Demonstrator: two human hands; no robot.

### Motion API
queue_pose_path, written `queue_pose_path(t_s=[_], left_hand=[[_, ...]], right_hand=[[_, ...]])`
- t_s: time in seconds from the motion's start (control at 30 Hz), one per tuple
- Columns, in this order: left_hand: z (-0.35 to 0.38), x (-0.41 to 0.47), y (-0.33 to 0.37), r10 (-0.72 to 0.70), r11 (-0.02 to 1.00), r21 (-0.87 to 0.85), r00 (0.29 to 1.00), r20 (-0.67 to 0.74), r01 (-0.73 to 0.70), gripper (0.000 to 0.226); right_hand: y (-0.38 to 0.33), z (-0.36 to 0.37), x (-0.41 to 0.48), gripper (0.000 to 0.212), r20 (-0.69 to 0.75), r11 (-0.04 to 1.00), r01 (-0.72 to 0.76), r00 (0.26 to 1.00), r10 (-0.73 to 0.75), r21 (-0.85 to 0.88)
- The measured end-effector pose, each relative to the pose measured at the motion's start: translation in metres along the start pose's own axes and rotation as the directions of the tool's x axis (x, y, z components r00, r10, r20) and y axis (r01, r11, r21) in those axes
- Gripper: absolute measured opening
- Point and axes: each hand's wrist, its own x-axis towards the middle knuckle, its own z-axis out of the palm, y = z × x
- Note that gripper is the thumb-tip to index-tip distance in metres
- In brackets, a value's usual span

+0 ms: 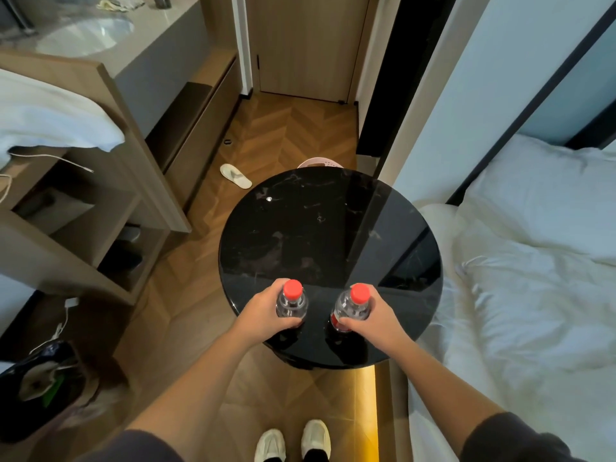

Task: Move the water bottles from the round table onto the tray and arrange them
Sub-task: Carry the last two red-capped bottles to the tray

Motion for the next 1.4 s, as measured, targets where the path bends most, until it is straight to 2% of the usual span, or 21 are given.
queue_pose_path(t_s=[0.1,0.27,0.43,0.67,0.83,0.9,1.07,1.17,1.3,1.4], left_hand=[[0.003,-0.007,-0.004,-0.005,0.999,-0.052,1.000,-0.017,0.004,0.070],[0.023,-0.010,-0.017,-0.069,0.981,-0.186,0.997,-0.036,0.062,0.086],[0.048,-0.011,-0.032,-0.173,0.947,-0.291,0.980,-0.098,0.138,0.096],[0.059,-0.002,-0.024,-0.221,0.945,-0.285,0.958,-0.185,0.163,0.074],[0.054,-0.012,-0.022,-0.233,0.932,-0.324,0.952,-0.200,0.160,0.064],[0.050,-0.020,-0.021,-0.245,0.919,-0.359,0.948,-0.204,0.160,0.062],[0.029,-0.052,-0.003,-0.240,0.883,-0.457,0.939,-0.245,0.107,0.064],[0.015,-0.073,0.012,-0.236,0.877,-0.477,0.917,-0.322,0.058,0.061],[-0.001,-0.097,0.031,-0.260,0.881,-0.471,0.871,-0.417,0.038,0.060],[-0.005,-0.116,0.043,-0.330,0.879,-0.473,0.798,-0.504,0.065,0.055]], right_hand=[[0.009,0.010,-0.007,0.068,0.015,0.999,-0.015,1.000,0.015,0.031],[0.031,0.028,-0.011,0.090,-0.043,0.991,-0.049,0.998,0.055,0.128],[0.040,0.054,-0.005,0.090,-0.120,0.970,-0.130,0.980,0.158,0.207],[0.047,0.079,0.002,0.079,-0.263,0.932,-0.177,0.928,0.265,0.316],[0.034,0.076,-0.006,0.065,-0.317,0.926,-0.157,0.909,0.272,0.343],[0.025,0.074,-0.013,0.066,-0.330,0.923,-0.138,0.906,0.264,0.360],[-0.010,0.067,-0.038,0.062,-0.349,0.928,-0.050,0.918,0.189,0.370],[-0.032,0.064,-0.051,0.061,-0.339,0.934,0.018,0.934,0.112,0.358],[-0.060,0.055,-0.056,0.064,-0.252,0.926,0.125,0.967,-0.034,0.357],[-0.075,0.048,-0.056,0.061,-0.129,0.926,0.201,0.977,-0.168,0.321]])
